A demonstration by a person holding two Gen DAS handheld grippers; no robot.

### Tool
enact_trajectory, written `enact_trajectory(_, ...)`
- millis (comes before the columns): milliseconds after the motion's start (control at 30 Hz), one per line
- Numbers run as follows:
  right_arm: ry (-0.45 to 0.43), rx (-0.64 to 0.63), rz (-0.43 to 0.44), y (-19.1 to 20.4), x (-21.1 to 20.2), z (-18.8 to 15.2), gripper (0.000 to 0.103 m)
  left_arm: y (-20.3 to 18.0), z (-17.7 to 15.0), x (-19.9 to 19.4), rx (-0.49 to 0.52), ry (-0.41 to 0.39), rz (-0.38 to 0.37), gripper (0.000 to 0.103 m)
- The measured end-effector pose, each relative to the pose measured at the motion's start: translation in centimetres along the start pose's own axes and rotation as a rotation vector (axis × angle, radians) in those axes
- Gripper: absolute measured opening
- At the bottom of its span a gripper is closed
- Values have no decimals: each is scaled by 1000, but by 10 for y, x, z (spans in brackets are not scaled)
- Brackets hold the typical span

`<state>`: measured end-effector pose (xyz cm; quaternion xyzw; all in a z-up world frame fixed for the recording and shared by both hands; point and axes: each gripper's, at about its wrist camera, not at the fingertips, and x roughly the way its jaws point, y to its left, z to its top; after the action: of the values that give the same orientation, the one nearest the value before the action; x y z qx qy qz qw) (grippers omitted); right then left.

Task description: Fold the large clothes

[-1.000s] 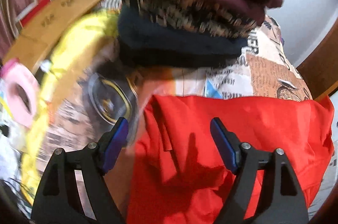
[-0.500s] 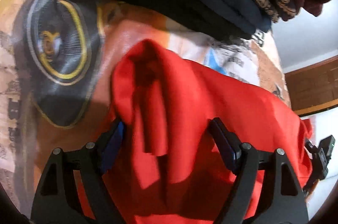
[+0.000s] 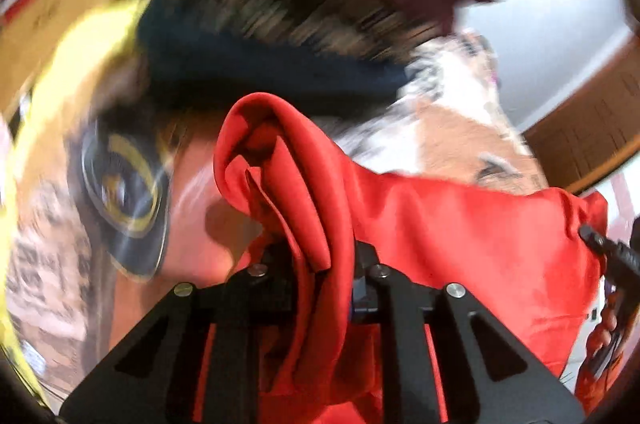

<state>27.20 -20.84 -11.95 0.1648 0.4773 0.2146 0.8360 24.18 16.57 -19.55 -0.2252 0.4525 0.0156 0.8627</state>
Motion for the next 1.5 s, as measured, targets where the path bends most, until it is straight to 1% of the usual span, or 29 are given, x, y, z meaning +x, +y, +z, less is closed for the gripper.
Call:
enact_trajectory(33, -24, 2, 7, -1, -10, 4, 14, -18, 7, -14, 38, -32, -20, 16)
enact_trajectory(100, -83, -7, 7, -2, -32, 15, 13, -44, 18, -31, 88, -72, -55, 16)
enact_trajectory(200, -143, -17, -4, -6, -58, 29, 13, -88, 35, -48, 167, -116, -89, 16)
enact_trajectory(233, -161, -20, -10, -7, -65, 34, 13, -96, 38, -52, 190, -124, -91, 16)
enact_trajectory(300, -196, -26, -28, -11, -77, 45, 13, -127, 54, -58, 264, -155, -93, 16)
enact_trajectory(367, -236, -31, -53, -17, -89, 57, 13, -151, 68, -58, 299, -177, -103, 15)
enact_trajectory(467, -286, -21, -83, -28, -102, 72, 13, -175, 87, -51, 315, -192, -118, 16)
enact_trajectory(533, -311, -9, -95, -37, -105, 84, 13, -191, 100, -39, 328, -196, -115, 16)
enact_trajectory(633, -334, 5, -131, -52, -102, 99, 13, -201, 116, -16, 345, -178, -104, 16)
enact_trajectory(833, -298, 30, -193, -78, -70, 110, 13, -221, 137, 47, 412, -128, -35, 16)
enact_trajectory(867, -285, 35, -201, -83, -62, 111, 13, -216, 138, 55, 415, -117, -30, 16)
enact_trajectory(1000, -233, 48, -239, -103, -34, 112, 13, -221, 148, 95, 433, -72, 10, 16)
enact_trajectory(1167, -179, 47, -291, -125, -14, 109, 13, -217, 145, 129, 472, -58, 94, 18)
enact_trajectory(1233, -158, 43, -306, -132, -8, 107, 14, -215, 144, 138, 485, -43, 106, 19)
enact_trajectory(1333, -132, 44, -311, -140, -5, 104, 18, -210, 142, 148, 490, -25, 140, 24)
enact_trajectory(1400, -118, 42, -316, -142, -5, 100, 19, -205, 142, 150, 478, -14, 155, 34)
enact_trajectory(1433, -105, 41, -326, -143, -6, 98, 21, -202, 141, 151, 471, -9, 162, 36)
enact_trajectory(1500, -73, 43, -351, -144, -6, 96, 33, -198, 137, 148, 459, 15, 149, 40)
